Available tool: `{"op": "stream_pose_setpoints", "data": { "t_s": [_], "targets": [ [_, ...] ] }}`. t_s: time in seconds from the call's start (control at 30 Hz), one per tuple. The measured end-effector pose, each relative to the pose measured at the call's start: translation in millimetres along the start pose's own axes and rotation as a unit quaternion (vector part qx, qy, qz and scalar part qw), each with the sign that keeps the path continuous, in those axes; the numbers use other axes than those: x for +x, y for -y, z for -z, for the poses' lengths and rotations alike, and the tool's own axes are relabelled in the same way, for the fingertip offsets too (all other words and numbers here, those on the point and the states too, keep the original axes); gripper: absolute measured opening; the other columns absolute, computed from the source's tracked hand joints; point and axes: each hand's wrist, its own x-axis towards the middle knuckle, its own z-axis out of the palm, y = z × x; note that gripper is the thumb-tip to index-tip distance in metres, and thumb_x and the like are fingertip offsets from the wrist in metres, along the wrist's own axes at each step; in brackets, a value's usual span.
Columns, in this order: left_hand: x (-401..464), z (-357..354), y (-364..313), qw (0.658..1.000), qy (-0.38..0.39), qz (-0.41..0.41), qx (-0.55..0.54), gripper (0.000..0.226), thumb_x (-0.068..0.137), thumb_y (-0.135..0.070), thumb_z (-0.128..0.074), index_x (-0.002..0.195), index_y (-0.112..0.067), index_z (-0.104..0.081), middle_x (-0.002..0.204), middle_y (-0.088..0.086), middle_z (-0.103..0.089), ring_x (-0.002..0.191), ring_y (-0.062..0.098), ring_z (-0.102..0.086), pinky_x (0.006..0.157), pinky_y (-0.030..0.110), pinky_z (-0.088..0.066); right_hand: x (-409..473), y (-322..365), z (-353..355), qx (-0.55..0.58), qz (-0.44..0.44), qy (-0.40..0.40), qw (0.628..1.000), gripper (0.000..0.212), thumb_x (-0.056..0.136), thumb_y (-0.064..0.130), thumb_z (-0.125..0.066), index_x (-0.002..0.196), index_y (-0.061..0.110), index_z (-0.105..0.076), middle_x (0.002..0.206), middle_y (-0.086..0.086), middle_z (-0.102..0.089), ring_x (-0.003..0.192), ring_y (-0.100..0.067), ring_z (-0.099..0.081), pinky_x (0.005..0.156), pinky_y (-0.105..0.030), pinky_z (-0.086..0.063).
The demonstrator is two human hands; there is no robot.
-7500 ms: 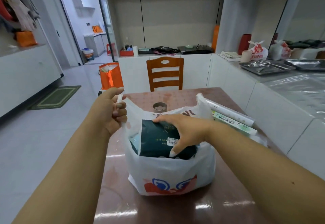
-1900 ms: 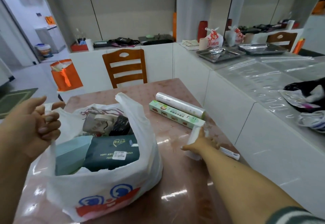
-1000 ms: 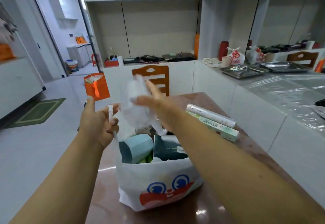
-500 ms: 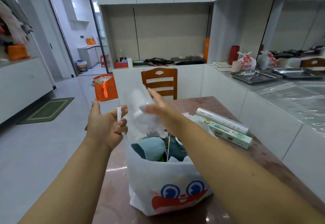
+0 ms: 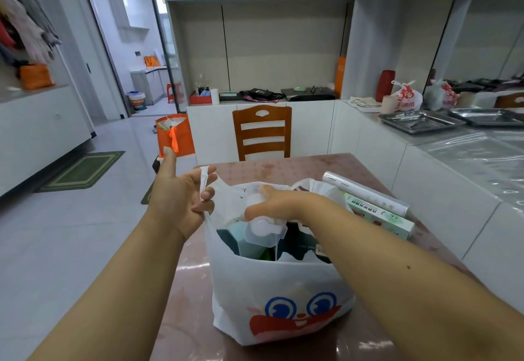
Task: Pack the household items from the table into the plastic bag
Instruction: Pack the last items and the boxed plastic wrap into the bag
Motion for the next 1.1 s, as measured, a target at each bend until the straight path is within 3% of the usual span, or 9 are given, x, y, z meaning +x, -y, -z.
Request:
{"op": "stream_pose_setpoints", "data": {
  "t_s": [0.1, 0.23, 0.33, 0.43, 0.6, 0.77, 0.9, 1.0, 1.1],
  "targets": [
    [-1.6, -0.3, 0.0, 1.000, 0.009, -0.003, 0.000, 0.083, 0.088, -0.075, -0.022, 0.116, -0.009, -0.063, 0.086, 0.006, -0.074, 0.052, 0.012, -0.041, 0.042, 0.013, -0.031, -11.4, 9.1, 6.4, 0.075, 0.045, -0.026, 0.996, 0.076, 0.086, 0.051, -0.060, 0.148, 0.035, -0.019, 0.148, -0.003, -0.033, 0.119, -0.025, -0.040, 0.098, -0.039, -0.041],
    [1.8, 3.5, 1.4, 1.000, 0.022, 0.001, -0.021, 0.088, 0.087, -0.077, -0.021, 0.125, -0.008, -0.061, 0.090, 0.005, -0.065, 0.050, 0.011, -0.041, 0.035, 0.013, -0.032, -26.3, 32.0, 16.9, 0.224, 0.173, -0.038, 0.958, 0.081, 0.076, 0.049, -0.064, 0.145, 0.037, -0.023, 0.133, 0.005, -0.037, 0.120, -0.021, -0.044, 0.103, -0.046, -0.044],
    [3.6, 6.3, 2.1, 0.999, 0.032, 0.003, -0.035, 0.091, 0.085, -0.079, -0.022, 0.127, -0.007, -0.060, 0.096, 0.006, -0.065, 0.050, 0.011, -0.041, 0.035, 0.015, -0.033, -25.4, 31.1, 14.7, 0.303, 0.199, -0.019, 0.932, 0.080, 0.065, 0.056, -0.061, 0.137, 0.035, -0.033, 0.134, -0.003, -0.045, 0.127, -0.027, -0.046, 0.105, -0.049, -0.042],
    [-0.2, 5.1, 1.6, 0.998, 0.036, 0.000, -0.051, 0.088, 0.087, -0.076, -0.021, 0.124, -0.007, -0.060, 0.089, 0.006, -0.067, 0.044, 0.012, -0.043, 0.034, 0.013, -0.033, -20.9, 15.6, -3.1, 0.199, 0.136, -0.036, 0.970, 0.076, 0.085, 0.045, -0.060, 0.148, 0.034, -0.019, 0.149, -0.002, -0.031, 0.119, -0.019, -0.041, 0.095, -0.035, -0.046],
    [-4.7, 6.1, 1.3, 0.999, 0.010, -0.005, -0.049, 0.089, 0.086, -0.077, -0.023, 0.122, -0.004, -0.060, 0.114, 0.012, -0.060, 0.047, 0.012, -0.042, 0.038, 0.012, -0.033, -17.9, -12.1, -9.2, 0.041, -0.046, -0.044, 0.997, 0.072, 0.091, 0.051, -0.053, 0.149, 0.034, -0.015, 0.145, -0.004, -0.034, 0.113, -0.024, -0.043, 0.090, -0.034, -0.042],
    [-10.0, 1.5, 0.8, 1.000, 0.013, -0.002, -0.028, 0.089, 0.086, -0.078, -0.023, 0.119, -0.004, -0.061, 0.109, 0.011, -0.068, 0.047, 0.012, -0.039, 0.040, 0.013, -0.032, -20.0, -2.0, -5.9, -0.029, -0.057, -0.017, 0.998, 0.071, 0.088, 0.054, -0.056, 0.146, 0.033, -0.020, 0.130, -0.004, -0.040, 0.107, -0.020, -0.042, 0.087, -0.032, -0.042],
    [-8.6, -8.8, 3.4, 1.000, 0.008, -0.007, 0.005, 0.087, 0.087, -0.076, -0.024, 0.115, -0.003, -0.063, 0.085, 0.007, -0.074, 0.043, 0.011, -0.039, 0.038, 0.014, -0.031, -14.1, -4.9, -17.2, -0.106, -0.093, 0.013, 0.990, 0.102, 0.069, 0.076, -0.056, 0.150, 0.038, -0.008, 0.155, -0.003, -0.024, 0.135, -0.033, -0.032, 0.106, -0.048, -0.038],
    [-4.3, -13.7, 2.4, 1.000, 0.005, 0.009, 0.023, 0.088, 0.087, -0.076, -0.027, 0.120, -0.002, -0.062, 0.104, 0.011, -0.071, 0.046, 0.010, -0.040, 0.040, 0.016, -0.034, -23.1, -12.0, -11.0, -0.078, -0.093, 0.063, 0.991, 0.106, 0.069, 0.080, -0.055, 0.150, 0.042, 0.000, 0.160, 0.002, -0.012, 0.143, -0.034, -0.022, 0.113, -0.053, -0.028],
    [-0.1, -19.5, -0.6, 0.999, -0.006, 0.016, 0.044, 0.086, 0.086, -0.076, -0.029, 0.123, -0.004, -0.060, 0.112, 0.012, -0.070, 0.051, 0.011, -0.039, 0.039, 0.016, -0.035, -36.4, -14.4, 4.9, -0.021, -0.086, 0.037, 0.995, 0.098, 0.069, 0.089, -0.032, 0.150, 0.044, -0.002, 0.160, 0.002, -0.020, 0.142, -0.033, -0.030, 0.113, -0.055, -0.027]
  ]
}}
